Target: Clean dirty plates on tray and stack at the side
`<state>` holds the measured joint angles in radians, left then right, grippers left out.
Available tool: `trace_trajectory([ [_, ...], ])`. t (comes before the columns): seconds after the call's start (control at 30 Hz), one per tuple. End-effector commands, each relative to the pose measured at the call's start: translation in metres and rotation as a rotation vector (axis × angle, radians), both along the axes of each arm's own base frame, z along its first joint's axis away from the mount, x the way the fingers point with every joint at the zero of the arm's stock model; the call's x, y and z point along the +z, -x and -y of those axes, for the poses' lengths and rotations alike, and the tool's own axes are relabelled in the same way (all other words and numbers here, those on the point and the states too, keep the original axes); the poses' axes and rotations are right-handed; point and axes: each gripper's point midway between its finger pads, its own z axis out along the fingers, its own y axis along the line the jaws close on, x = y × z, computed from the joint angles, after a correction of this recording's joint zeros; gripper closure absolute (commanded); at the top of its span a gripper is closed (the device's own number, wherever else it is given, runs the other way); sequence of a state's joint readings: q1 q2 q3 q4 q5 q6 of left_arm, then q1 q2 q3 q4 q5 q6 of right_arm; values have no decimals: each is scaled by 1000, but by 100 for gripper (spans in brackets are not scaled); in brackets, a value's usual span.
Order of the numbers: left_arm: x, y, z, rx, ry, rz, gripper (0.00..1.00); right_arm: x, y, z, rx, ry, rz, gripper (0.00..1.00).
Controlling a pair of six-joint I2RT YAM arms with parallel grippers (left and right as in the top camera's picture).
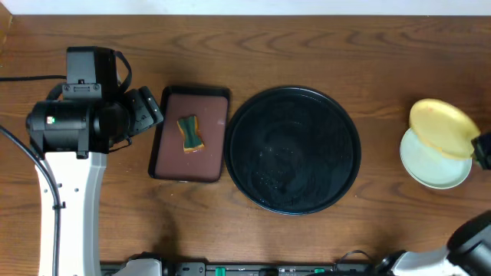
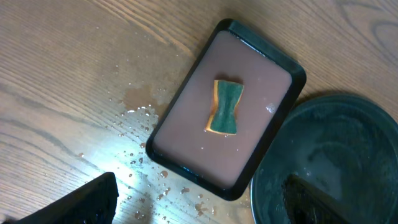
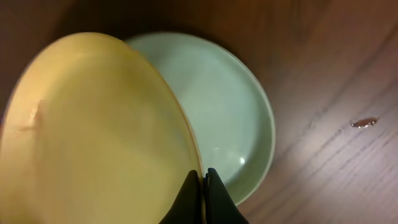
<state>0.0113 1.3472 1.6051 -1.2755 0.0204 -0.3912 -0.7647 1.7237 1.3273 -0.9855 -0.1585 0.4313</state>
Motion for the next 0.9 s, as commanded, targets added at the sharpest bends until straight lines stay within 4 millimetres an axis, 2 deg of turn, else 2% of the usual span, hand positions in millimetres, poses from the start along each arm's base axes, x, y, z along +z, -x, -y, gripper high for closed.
trace_trajectory([
  [0.0, 5, 1, -2, 2, -8, 14, 15, -17, 3, 1, 34, -21, -41, 99],
  [0.07, 5, 1, -2, 2, -8, 14, 15, -22, 5, 1, 34, -27, -56, 97],
  [0.1, 5, 1, -2, 2, -8, 14, 15, -22, 7, 1, 33, -28, -66, 93],
  [0.17, 5, 1, -2, 2, -8, 14, 15, -21, 11, 2, 28, -18, -84, 73],
  [0.23, 5, 1, -2, 2, -8, 14, 15, -15, 14, 4, 16, 3, -86, 67],
  [0.33, 5, 1, -2, 2, -8, 14, 15, 4, 8, 1, 50, 31, -24, 65],
  [0.4, 5, 1, -2, 2, -8, 14, 15, 33, -10, -17, 133, 26, 115, 65],
  [0.47, 5, 1, -2, 2, -8, 14, 15, 65, -28, -43, 236, 18, 260, 62],
  [0.53, 5, 1, -2, 2, -8, 14, 15, 98, -41, -75, 360, 21, 387, 53],
  [0.57, 5, 1, -2, 2, -8, 14, 14, 121, -45, -100, 451, 42, 456, 53],
  [0.6, 5, 1, -2, 2, -8, 14, 15, 146, -47, -134, 581, 76, 529, 52],
  [0.73, 5, 1, -2, 2, -8, 14, 15, 189, -36, -216, 885, 133, 671, 50],
  [0.77, 5, 1, -2, 2, -8, 14, 15, 198, -30, -238, 951, 139, 703, 46],
  [0.8, 5, 1, -2, 2, -8, 14, 15, 208, -22, -259, 1018, 140, 739, 21],
  [0.83, 5, 1, -2, 2, -8, 14, 15, 213, -17, -271, 1054, 139, 759, 1],
  [0.87, 5, 1, -2, 2, -8, 14, 14, 218, -11, -284, 1097, 136, 782, 1],
])
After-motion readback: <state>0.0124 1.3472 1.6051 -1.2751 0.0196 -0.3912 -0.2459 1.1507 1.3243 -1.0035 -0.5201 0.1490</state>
